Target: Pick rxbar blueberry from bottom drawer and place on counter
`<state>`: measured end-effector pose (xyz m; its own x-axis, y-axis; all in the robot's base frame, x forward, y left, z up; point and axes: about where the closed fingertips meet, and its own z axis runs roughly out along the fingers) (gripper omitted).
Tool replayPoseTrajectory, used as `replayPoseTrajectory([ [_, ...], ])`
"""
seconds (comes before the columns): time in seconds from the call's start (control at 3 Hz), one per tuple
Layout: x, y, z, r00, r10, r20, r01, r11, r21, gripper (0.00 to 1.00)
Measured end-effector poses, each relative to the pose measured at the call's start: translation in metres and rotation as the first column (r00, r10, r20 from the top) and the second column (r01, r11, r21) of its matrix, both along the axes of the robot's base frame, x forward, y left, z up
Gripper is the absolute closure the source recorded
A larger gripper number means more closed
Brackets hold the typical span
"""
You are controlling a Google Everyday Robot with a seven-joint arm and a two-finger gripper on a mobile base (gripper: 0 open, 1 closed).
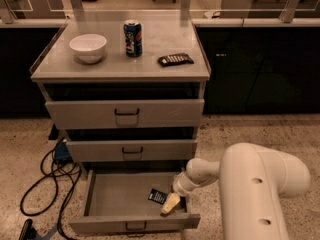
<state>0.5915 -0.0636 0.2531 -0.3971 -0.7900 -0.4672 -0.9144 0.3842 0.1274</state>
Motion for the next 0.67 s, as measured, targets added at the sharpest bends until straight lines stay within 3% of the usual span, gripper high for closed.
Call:
replayPoseTrajectory([
  [0.33, -0.012, -0.007, -0.046, 0.9998, 0.018, -0.001, -0.018, 0.987, 0.162, 0.0],
  [0.67, 0.005, -0.004, -0.086, 0.9996, 0.005, 0.029, -0.012, 0.974, 0.227, 0.0],
])
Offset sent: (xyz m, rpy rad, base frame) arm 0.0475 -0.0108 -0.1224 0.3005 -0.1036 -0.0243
